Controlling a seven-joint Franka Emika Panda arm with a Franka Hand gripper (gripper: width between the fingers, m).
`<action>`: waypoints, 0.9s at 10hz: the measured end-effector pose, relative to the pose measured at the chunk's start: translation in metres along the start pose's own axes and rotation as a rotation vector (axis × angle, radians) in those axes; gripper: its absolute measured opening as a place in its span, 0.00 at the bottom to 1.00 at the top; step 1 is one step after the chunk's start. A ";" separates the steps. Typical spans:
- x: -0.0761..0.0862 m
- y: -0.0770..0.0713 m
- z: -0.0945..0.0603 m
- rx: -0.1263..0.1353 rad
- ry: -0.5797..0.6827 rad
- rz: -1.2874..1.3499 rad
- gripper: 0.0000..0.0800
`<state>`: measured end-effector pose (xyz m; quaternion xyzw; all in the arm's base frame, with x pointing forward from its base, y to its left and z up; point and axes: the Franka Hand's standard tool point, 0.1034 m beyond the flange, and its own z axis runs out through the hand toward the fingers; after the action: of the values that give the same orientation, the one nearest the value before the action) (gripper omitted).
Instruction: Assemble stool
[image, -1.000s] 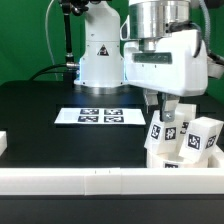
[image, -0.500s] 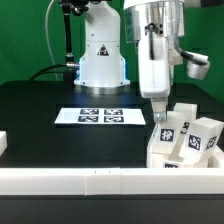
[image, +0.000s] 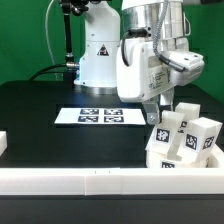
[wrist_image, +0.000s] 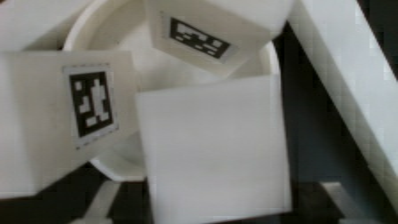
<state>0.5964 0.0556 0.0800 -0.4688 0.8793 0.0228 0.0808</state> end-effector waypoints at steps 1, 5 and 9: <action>0.000 0.000 0.000 0.000 -0.001 -0.011 0.54; -0.013 -0.007 -0.028 0.011 -0.040 -0.192 0.81; -0.011 -0.007 -0.025 0.011 -0.032 -0.533 0.81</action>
Offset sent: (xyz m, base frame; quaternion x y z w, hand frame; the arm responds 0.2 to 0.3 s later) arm 0.0065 0.0085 0.0370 -0.0192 -0.0337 -0.1257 0.9913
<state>0.6048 0.0579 0.1068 -0.6830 0.7235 0.0033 0.1004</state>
